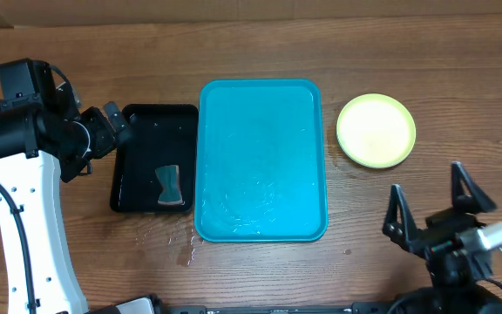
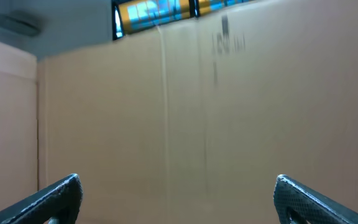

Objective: Clean dirty plates on tray and stack at the side

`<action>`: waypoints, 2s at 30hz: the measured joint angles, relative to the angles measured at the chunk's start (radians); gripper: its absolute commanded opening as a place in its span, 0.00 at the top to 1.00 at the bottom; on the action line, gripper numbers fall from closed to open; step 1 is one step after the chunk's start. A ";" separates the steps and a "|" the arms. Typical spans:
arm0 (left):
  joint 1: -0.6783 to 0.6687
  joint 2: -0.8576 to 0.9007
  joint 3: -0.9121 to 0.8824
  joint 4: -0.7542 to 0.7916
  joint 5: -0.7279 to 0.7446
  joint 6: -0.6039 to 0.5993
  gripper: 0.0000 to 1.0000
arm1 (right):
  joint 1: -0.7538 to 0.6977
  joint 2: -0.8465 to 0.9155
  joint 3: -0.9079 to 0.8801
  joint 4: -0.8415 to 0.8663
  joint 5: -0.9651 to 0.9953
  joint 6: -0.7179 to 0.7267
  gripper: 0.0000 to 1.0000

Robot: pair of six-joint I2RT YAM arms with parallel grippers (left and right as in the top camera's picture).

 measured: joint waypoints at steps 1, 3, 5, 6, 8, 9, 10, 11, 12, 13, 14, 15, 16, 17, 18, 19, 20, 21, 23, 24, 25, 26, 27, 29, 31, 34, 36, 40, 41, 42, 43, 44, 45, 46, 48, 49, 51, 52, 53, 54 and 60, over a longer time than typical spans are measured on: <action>0.000 0.000 0.000 0.000 0.000 0.000 0.00 | 0.000 0.000 -0.014 0.002 0.003 0.001 0.00; 0.000 0.000 0.000 0.000 0.000 0.000 0.00 | 0.000 0.000 -0.037 0.003 0.006 0.001 0.00; 0.000 0.000 0.000 0.000 0.000 0.000 0.00 | 0.000 0.000 -0.055 0.008 0.008 0.005 0.00; 0.000 0.000 0.000 0.000 0.000 0.000 0.00 | 0.000 0.000 -0.066 0.016 0.012 0.012 0.00; 0.000 0.000 0.000 0.000 0.000 0.000 0.00 | 0.000 0.000 -0.089 0.036 0.019 0.035 0.00; 0.000 0.000 0.000 0.000 0.000 0.000 0.00 | 0.000 0.000 -0.100 0.046 0.022 0.042 0.00; 0.000 0.000 0.000 0.000 0.000 0.000 0.00 | 0.000 0.000 -0.113 0.064 0.023 0.049 0.00; 0.000 0.000 0.000 0.000 0.000 0.000 0.00 | 0.000 0.000 -0.123 0.078 0.025 0.055 0.00; 0.000 0.000 0.000 0.000 0.000 0.000 0.00 | 0.000 0.000 -0.135 0.091 0.029 0.060 0.00; 0.000 0.000 0.000 0.000 0.000 0.000 0.00 | 0.000 0.000 -0.144 0.097 0.034 0.062 0.00; 0.000 0.000 0.000 0.000 0.000 0.000 0.00 | 0.000 0.000 -0.154 0.098 0.039 0.064 0.00; 0.000 0.000 0.000 0.000 0.000 0.000 0.00 | 0.000 0.000 -0.165 0.100 0.043 0.065 0.00; 0.000 0.000 0.000 0.000 0.000 0.000 0.00 | 0.000 0.000 -0.176 0.100 0.045 0.067 0.00; 0.000 0.000 0.000 0.000 0.000 0.000 0.00 | 0.000 0.000 -0.189 0.100 0.048 0.069 0.00; 0.000 0.000 0.000 0.000 0.000 0.000 0.00 | 0.000 0.000 -0.200 0.101 0.049 0.070 0.00; 0.000 0.000 0.000 0.000 0.000 0.000 0.00 | 0.000 0.000 -0.212 0.101 0.049 0.072 0.00; 0.000 0.000 0.000 0.000 0.000 0.000 0.00 | 0.000 0.000 -0.225 0.101 0.049 0.072 0.00; 0.000 0.000 0.000 0.000 0.000 0.000 0.00 | 0.000 0.000 -0.236 0.101 0.049 0.073 0.00; 0.000 0.000 0.000 0.000 0.000 0.000 0.00 | 0.000 0.000 -0.256 0.100 0.049 0.075 0.00; 0.000 0.000 0.000 0.000 0.000 0.000 0.00 | 0.000 0.000 -0.265 0.100 0.049 0.076 0.00; 0.000 0.000 0.000 0.000 0.000 0.000 0.00 | 0.000 0.000 -0.270 0.092 0.050 0.076 0.00; 0.000 0.000 0.000 0.000 0.000 0.000 0.00 | 0.000 0.000 -0.271 0.077 0.050 0.077 0.00; 0.000 0.000 0.000 0.000 0.000 0.000 0.00 | 0.000 0.000 -0.271 0.062 0.051 0.077 0.01; 0.000 0.000 0.000 0.000 0.000 0.000 0.00 | 0.000 0.000 -0.271 0.028 0.053 0.079 0.00; 0.000 0.000 0.000 0.000 0.000 0.000 0.00 | 0.000 -0.001 -0.271 -0.033 0.055 0.080 0.00; 0.000 0.000 0.000 0.000 0.000 0.000 0.00 | 0.000 -0.001 -0.271 -0.133 0.056 0.079 0.00; 0.000 0.000 0.000 0.000 0.000 0.000 0.00 | 0.000 -0.001 -0.271 -0.185 0.056 0.077 0.00; 0.000 0.000 0.000 0.000 0.000 0.000 0.00 | 0.000 -0.001 -0.271 -0.207 0.049 0.000 0.00; 0.000 0.000 0.000 0.000 0.000 0.000 0.00 | 0.000 -0.001 -0.271 -0.207 0.045 -0.036 0.01; 0.000 0.000 0.000 0.000 0.000 0.000 0.00 | 0.000 -0.001 -0.271 -0.207 0.043 -0.064 0.00; 0.000 0.000 0.000 0.000 0.000 0.000 0.00 | 0.000 -0.001 -0.271 -0.207 0.040 -0.101 0.00; 0.000 0.000 0.000 0.000 0.000 0.000 0.01 | 0.000 -0.001 -0.271 -0.207 0.040 -0.133 0.00; 0.000 0.000 0.000 0.000 0.000 0.000 0.00 | 0.000 -0.001 -0.271 -0.207 0.040 -0.161 0.00; 0.000 0.000 0.000 0.000 0.000 0.000 0.00 | 0.000 -0.001 -0.271 -0.207 0.041 -0.182 0.00; 0.000 0.000 0.000 0.000 0.000 0.000 0.00 | 0.000 -0.001 -0.271 -0.207 0.041 -0.209 0.00; 0.000 0.000 0.000 0.000 0.000 0.000 0.00 | 0.000 -0.001 -0.271 -0.207 0.040 -0.217 0.00; 0.000 0.000 0.000 0.000 0.000 0.000 0.00 | 0.000 -0.001 -0.271 -0.207 0.041 -0.232 0.00; 0.000 0.000 0.000 0.000 0.000 0.000 0.00 | 0.000 -0.001 -0.271 -0.207 0.041 -0.235 0.00; 0.000 0.000 0.000 0.000 0.000 0.000 0.00 | 0.000 -0.001 -0.271 -0.207 0.041 -0.237 0.01; 0.000 0.000 0.000 0.000 0.000 0.000 0.00 | 0.000 -0.001 -0.271 -0.207 0.041 -0.240 0.00; 0.000 0.000 0.000 0.000 0.000 0.000 0.00 | 0.000 -0.001 -0.271 -0.207 0.042 -0.251 0.00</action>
